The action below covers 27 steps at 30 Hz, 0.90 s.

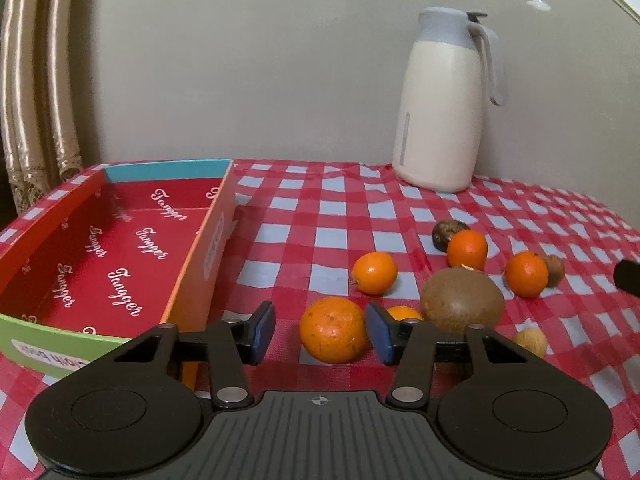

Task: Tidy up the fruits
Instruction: 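Reach the left gripper to the large tangerine and close on it, then carry the tangerine with the left gripper into the red box and open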

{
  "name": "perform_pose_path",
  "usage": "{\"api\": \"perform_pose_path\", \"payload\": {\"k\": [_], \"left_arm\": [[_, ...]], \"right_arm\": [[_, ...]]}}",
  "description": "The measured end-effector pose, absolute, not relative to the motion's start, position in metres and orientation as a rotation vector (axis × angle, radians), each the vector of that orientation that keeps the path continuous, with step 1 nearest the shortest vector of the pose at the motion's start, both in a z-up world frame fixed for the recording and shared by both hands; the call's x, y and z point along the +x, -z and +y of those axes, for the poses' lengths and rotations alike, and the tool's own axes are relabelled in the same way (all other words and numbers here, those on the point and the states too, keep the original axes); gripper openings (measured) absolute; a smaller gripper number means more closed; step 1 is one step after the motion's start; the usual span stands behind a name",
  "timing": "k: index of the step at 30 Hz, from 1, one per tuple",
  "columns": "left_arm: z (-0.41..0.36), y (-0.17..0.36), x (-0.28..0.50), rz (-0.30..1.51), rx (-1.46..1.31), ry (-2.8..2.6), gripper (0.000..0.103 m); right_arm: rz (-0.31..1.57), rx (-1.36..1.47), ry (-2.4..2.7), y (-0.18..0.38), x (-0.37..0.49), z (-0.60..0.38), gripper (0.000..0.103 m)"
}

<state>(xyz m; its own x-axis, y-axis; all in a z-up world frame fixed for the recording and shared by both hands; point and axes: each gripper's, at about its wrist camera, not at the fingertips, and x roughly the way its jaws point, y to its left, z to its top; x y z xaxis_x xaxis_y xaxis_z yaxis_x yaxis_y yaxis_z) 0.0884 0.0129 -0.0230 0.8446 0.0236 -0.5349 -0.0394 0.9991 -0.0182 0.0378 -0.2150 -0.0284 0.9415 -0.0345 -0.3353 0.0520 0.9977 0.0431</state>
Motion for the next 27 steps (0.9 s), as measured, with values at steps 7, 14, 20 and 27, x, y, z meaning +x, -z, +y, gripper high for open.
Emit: {"api": "perform_pose_path", "payload": {"k": [7, 14, 20, 27], "left_arm": [[0.010, 0.025, 0.084, 0.569, 0.012, -0.016, 0.051], [-0.004, 0.031, 0.100, 0.615, 0.031, -0.004, 0.039], [0.000, 0.020, 0.088, 0.563, 0.037, 0.001, 0.039], [0.023, -0.004, 0.063, 0.437, 0.062, -0.066, 0.039]], "right_arm": [[0.335, 0.057, 0.027, 0.027, 0.039, -0.212, 0.103], [0.336, 0.051, 0.023, 0.027, 0.039, -0.211, 0.103], [0.345, 0.063, 0.039, 0.028, 0.039, -0.216, 0.103], [0.354, 0.039, 0.036, 0.031, 0.040, -0.205, 0.103]]}}
